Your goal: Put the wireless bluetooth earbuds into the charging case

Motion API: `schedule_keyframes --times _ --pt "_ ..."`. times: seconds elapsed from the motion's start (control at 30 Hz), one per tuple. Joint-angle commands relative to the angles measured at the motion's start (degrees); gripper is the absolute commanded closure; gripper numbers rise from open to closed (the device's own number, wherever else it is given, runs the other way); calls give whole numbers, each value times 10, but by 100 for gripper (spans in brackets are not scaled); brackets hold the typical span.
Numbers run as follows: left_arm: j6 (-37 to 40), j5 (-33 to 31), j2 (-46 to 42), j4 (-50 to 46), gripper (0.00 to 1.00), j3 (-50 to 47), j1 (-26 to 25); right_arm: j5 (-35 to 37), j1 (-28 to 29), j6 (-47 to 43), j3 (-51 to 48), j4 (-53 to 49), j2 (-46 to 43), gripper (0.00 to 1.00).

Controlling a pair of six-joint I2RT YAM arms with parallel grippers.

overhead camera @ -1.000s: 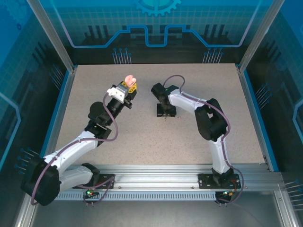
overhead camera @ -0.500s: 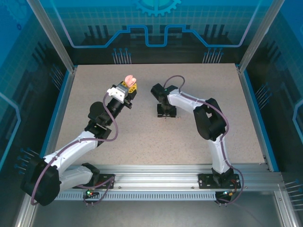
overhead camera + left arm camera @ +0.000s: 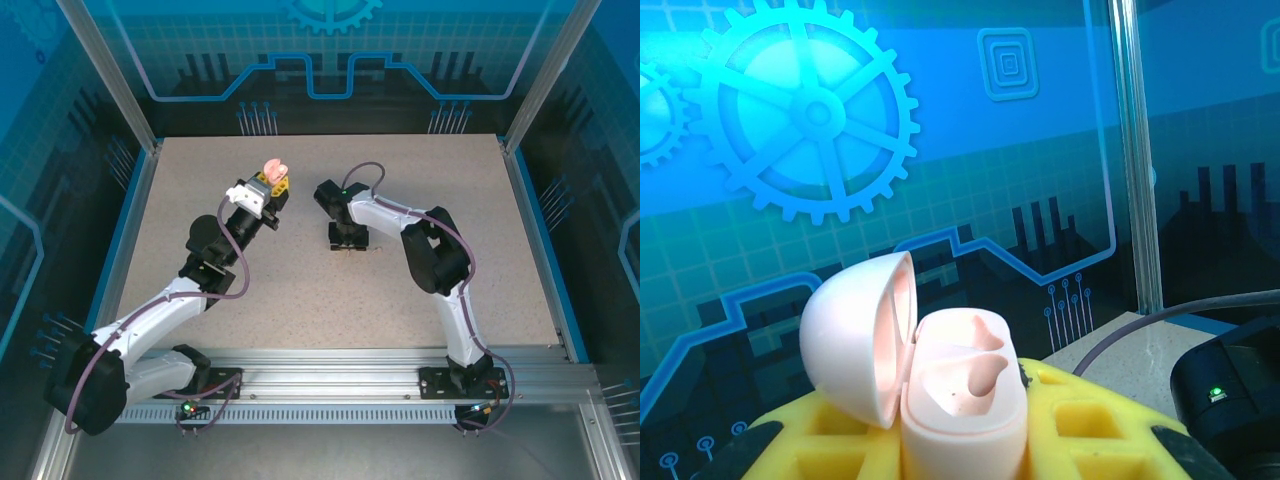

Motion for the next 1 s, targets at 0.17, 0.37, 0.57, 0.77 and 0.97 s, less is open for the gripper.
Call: schedule_keyframes --times 0.17,0.37,0.57,0.77,0.97 --pt "-12 14 1 10 100 4 -4 7 8 15 13 -15 18 62" --pt "-13 15 1 9 100 5 -3 7 8 14 10 -15 18 67" --pt "-13 15 1 8 100 6 -4 5 8 13 2 -10 14 75" --pt "-16 16 0 6 100 6 -3 3 8 13 -6 -5 6 82" --pt "-20 20 -1 6 100 9 -3 7 8 7 -22 15 -15 84"
